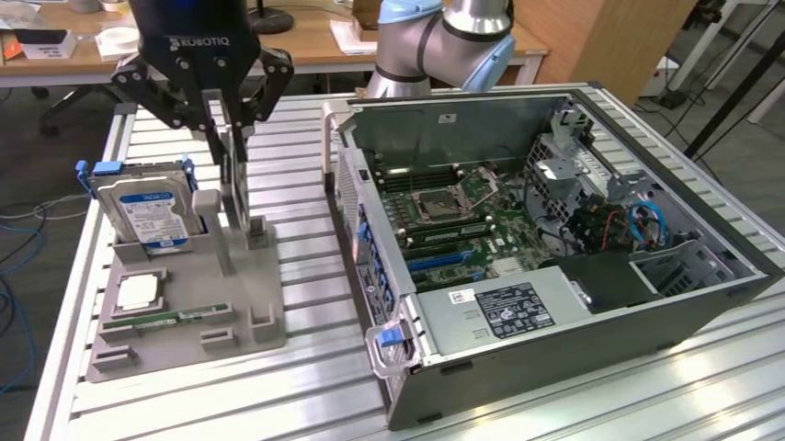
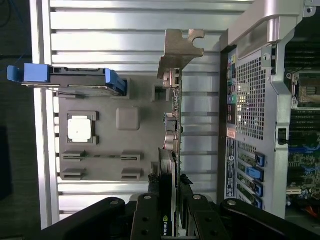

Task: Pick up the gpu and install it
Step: 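Pick up the gpu and move the gpu toward the slot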

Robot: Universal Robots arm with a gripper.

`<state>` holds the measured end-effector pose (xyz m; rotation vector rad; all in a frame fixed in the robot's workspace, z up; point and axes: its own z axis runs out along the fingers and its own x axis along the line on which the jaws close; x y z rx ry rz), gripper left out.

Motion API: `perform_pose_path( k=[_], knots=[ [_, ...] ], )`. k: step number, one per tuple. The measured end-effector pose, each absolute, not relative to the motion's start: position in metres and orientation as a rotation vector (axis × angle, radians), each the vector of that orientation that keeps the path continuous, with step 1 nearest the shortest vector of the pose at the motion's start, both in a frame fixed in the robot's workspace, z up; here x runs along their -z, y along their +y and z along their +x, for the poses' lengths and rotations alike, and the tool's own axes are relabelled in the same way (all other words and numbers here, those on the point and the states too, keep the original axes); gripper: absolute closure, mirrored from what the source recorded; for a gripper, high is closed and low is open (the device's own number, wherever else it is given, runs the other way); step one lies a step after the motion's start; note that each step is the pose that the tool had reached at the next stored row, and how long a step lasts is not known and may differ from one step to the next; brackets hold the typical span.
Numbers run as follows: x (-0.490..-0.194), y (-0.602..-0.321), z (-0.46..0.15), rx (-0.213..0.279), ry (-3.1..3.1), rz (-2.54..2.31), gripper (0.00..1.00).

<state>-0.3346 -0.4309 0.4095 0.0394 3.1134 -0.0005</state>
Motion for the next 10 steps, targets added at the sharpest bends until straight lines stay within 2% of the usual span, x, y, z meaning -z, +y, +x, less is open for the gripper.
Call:
perform_pose_path(
  k=[10],
  knots=[
    [-0.4173,-0.4309,-0.3345,0.002,3.113,0.039,0.74]
  ],
)
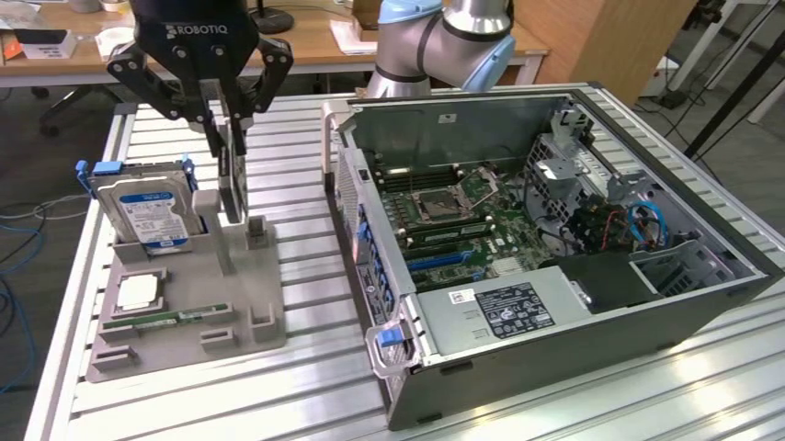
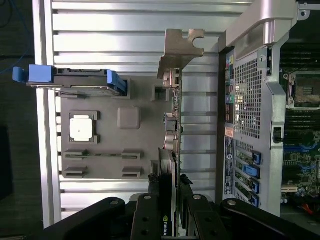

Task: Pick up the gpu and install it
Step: 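Pick up the gpu and move the gpu toward the slot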

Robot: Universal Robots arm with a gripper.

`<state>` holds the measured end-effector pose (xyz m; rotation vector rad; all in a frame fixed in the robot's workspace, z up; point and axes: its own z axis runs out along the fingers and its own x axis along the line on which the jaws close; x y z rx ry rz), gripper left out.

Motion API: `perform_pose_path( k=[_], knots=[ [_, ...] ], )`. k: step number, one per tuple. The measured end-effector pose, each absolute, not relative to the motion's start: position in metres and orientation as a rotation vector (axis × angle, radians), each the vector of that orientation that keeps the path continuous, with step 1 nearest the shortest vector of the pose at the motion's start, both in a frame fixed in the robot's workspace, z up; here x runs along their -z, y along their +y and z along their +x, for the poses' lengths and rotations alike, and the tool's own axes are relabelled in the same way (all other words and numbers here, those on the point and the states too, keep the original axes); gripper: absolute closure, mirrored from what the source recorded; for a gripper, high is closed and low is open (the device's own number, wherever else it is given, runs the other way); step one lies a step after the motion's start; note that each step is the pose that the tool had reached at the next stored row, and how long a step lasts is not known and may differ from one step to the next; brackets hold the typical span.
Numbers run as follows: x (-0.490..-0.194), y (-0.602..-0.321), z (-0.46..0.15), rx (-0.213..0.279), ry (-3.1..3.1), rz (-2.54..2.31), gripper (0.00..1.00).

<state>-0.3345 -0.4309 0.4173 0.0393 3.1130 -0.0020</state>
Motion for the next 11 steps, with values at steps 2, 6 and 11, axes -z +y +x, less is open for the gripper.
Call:
perform_pose_path(
  k=[2,6,11],
  knots=[
    [-0.4175,-0.4309,-0.3345,0.002,3.113,0.039,0.74],
    [-0.4175,-0.4309,-0.3324,0.002,3.113,0.039,0.74],
    [-0.4174,-0.4309,-0.3269,0.002,3.113,0.039,0.74]
  ],
)
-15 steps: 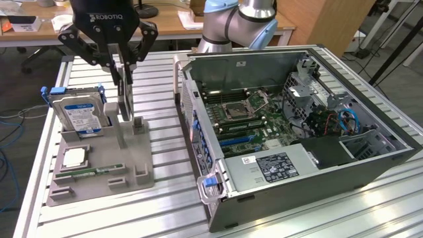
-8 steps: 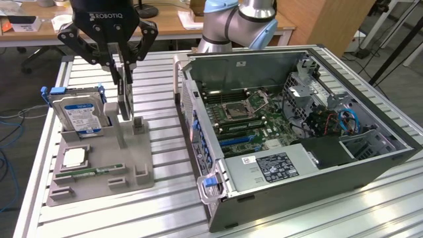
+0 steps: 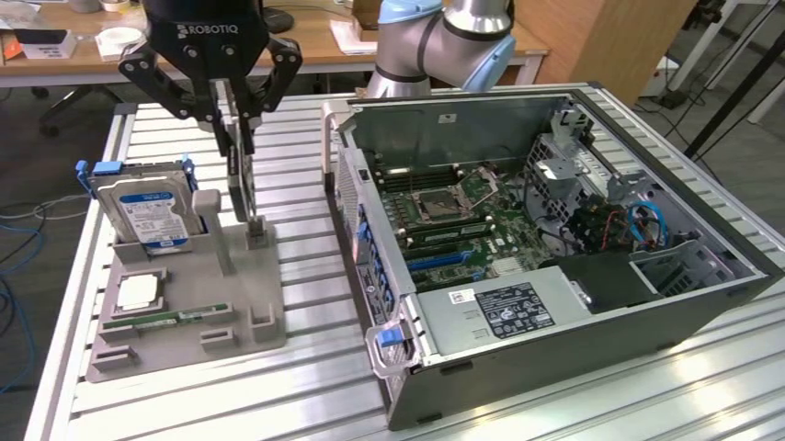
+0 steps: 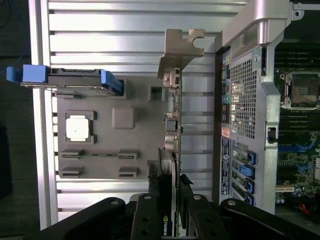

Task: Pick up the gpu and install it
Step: 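Pick up the gpu and move the gpu toward the slot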

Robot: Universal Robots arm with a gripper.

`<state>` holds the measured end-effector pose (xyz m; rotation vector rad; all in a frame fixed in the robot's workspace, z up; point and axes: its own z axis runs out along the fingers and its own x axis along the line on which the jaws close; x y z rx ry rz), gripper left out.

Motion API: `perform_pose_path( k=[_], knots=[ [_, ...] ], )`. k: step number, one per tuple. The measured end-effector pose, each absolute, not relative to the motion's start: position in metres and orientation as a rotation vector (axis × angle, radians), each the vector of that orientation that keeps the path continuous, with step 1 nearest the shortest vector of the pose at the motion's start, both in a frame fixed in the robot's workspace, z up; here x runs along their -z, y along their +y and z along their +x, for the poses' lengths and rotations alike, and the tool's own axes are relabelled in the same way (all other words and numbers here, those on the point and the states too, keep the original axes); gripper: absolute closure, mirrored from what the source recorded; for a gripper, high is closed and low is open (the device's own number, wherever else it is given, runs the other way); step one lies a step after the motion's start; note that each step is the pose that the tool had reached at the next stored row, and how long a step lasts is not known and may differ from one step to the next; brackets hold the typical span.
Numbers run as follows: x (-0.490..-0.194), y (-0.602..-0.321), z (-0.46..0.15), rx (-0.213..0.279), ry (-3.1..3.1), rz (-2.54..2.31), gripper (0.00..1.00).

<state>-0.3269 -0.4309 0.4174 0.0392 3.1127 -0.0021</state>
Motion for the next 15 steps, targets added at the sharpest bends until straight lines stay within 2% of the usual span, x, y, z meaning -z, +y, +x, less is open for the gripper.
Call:
perform_pose_path(
  k=[15],
  knots=[
    [-0.4174,-0.4309,-0.3254,0.002,3.113,0.039,0.74]
  ],
)
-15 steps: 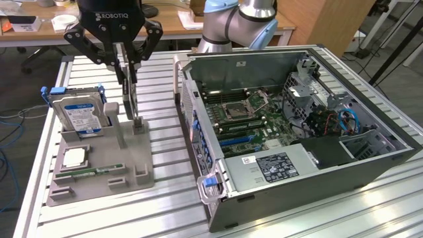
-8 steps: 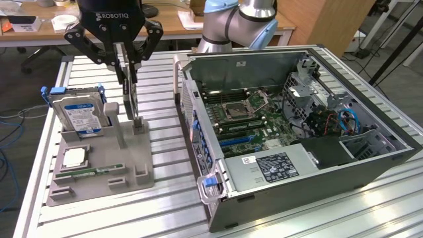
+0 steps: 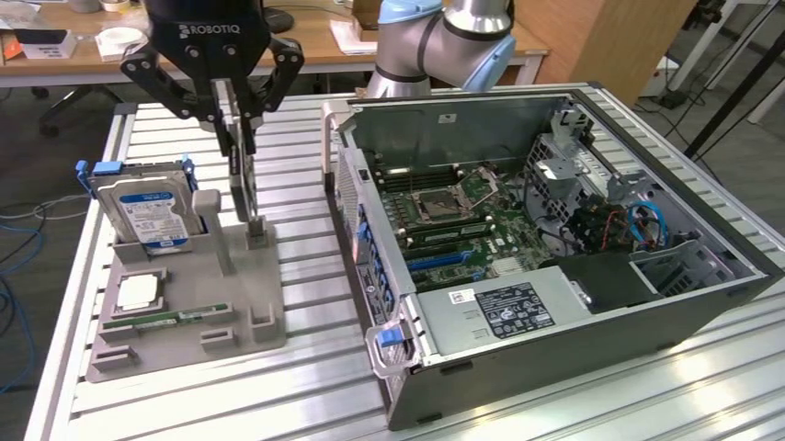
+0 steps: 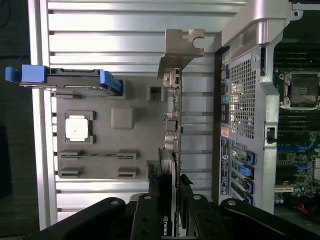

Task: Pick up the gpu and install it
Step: 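Pick up the gpu and move the gpu toward the slot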

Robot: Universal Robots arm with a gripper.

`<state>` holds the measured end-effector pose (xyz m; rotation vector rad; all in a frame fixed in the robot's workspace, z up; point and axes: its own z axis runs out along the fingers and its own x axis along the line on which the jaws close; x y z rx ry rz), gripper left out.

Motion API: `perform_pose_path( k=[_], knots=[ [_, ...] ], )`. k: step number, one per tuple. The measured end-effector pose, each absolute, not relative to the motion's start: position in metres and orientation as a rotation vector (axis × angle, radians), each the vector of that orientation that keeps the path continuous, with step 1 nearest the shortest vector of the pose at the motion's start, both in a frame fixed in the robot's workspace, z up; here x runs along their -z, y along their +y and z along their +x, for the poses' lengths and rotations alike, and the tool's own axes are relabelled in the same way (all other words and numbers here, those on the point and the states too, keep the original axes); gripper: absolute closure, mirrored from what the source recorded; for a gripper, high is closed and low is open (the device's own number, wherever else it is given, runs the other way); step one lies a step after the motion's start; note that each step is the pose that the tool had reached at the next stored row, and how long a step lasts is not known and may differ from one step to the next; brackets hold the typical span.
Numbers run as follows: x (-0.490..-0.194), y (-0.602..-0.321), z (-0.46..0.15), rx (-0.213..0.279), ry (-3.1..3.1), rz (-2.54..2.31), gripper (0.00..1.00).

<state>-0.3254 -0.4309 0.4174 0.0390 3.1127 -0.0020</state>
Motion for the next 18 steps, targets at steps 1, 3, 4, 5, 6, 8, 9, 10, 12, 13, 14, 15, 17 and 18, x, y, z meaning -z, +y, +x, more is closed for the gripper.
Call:
perform_pose_path(
  k=[1,3,4,5,6,8,9,10,12,13,14,15,17,18],
  knots=[
    [-0.417,-0.431,-0.324,0.002,3.113,0.039,0.74],
    [-0.417,-0.431,-0.32,0.002,3.113,0.039,0.74],
    [-0.417,-0.431,-0.318,0.002,3.113,0.039,0.74],
    [-0.417,-0.431,-0.315,0.002,3.113,0.039,0.74],
    [-0.417,-0.431,-0.312,0.002,3.113,0.039,0.74],
    [-0.417,-0.431,-0.306,0.002,3.113,0.04,0.74],
    [-0.417,-0.431,-0.303,0.002,3.113,0.039,0.74],
    [-0.417,-0.431,-0.301,0.002,3.113,0.039,0.74],
    [-0.417,-0.431,-0.295,0.002,3.113,0.039,0.74],
    [-0.417,-0.431,-0.292,0.002,3.113,0.039,0.74],
    [-0.417,-0.431,-0.289,0.002,3.113,0.039,0.74],
    [-0.417,-0.431,-0.287,0.002,3.113,0.039,0.74],
    [-0.417,-0.431,-0.281,0.002,3.113,0.039,0.74],
    [-0.417,-0.431,-0.279,0.002,3.113,0.039,0.74]
  ],
)
